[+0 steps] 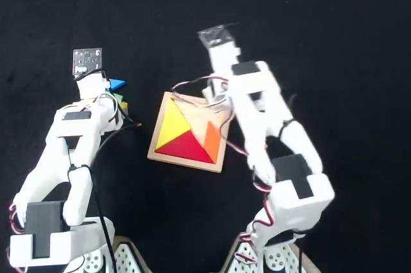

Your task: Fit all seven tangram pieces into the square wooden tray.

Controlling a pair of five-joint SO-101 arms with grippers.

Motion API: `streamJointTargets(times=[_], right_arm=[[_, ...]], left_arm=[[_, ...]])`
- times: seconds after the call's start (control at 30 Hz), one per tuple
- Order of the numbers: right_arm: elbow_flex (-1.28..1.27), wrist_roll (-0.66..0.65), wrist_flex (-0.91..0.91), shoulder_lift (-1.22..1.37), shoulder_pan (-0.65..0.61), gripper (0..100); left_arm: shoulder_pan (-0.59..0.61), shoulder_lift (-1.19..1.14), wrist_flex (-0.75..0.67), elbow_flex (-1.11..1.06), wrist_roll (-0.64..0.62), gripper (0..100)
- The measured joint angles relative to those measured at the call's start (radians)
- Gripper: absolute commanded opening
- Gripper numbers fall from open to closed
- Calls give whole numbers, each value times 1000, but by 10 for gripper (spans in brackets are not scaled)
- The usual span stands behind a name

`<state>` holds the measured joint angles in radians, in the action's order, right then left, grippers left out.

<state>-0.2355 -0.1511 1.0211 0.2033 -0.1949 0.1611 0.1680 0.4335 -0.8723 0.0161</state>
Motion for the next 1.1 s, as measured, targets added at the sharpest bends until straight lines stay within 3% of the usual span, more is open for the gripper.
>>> streamJointTargets(times=[0.1, 0.23, 0.87, 1.1], right_arm=[[0, 11, 55, 0, 21, 129], [0, 141, 103, 0, 23, 200], [152, 157, 103, 210, 26, 196], [178, 155, 104, 222, 6, 41]], left_arm=[[0, 0, 0, 0, 0, 220], [0, 0, 0, 0, 0, 220], [0, 0, 0, 0, 0, 220], [0, 0, 0, 0, 0, 220]])
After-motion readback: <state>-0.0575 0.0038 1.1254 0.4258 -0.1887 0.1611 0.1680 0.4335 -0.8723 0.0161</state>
